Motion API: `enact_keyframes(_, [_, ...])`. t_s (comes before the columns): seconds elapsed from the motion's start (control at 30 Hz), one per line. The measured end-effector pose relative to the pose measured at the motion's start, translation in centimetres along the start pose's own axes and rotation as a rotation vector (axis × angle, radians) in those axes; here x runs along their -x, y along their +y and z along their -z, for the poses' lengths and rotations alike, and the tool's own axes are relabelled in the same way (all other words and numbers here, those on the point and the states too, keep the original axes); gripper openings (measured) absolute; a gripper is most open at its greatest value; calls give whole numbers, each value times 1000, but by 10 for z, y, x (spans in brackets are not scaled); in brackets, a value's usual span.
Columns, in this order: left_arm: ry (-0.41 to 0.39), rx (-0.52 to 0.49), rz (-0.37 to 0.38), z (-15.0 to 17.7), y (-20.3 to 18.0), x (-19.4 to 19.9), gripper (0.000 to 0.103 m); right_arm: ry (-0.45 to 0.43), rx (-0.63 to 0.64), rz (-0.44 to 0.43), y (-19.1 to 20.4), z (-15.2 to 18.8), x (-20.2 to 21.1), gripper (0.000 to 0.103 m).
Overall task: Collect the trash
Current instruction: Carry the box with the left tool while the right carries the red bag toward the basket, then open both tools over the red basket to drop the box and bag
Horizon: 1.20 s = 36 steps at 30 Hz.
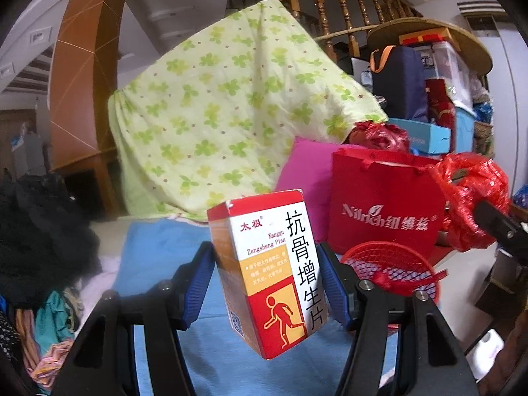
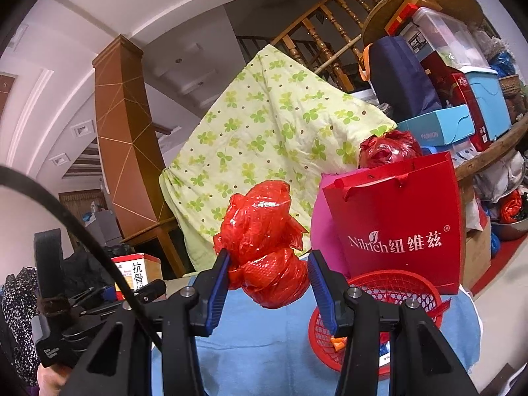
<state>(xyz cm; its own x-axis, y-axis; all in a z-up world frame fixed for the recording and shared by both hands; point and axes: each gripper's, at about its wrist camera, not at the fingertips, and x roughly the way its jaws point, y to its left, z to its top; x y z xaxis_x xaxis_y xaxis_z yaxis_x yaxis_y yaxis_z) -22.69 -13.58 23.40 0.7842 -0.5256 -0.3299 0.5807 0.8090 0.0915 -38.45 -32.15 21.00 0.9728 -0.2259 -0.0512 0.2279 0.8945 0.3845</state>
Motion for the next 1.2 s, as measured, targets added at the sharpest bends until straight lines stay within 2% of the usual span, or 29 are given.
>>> enact_keyframes(0.27, [-1,37,119,-4,-13,-3,64,-1,-27,12,-13,-2,5,51])
enact_keyframes(0.43, [-5,27,182,-1,-26,-13,64,0,-43,35,-26,1,6,51])
enact_keyframes(0.77, [57,25,329,20,-48,-58,65,15,-114,107,-71,7,0,51])
enact_keyframes(1.2, [140,-77,389,34,-94,-115,65,65,-210,161,-123,22,-29,51])
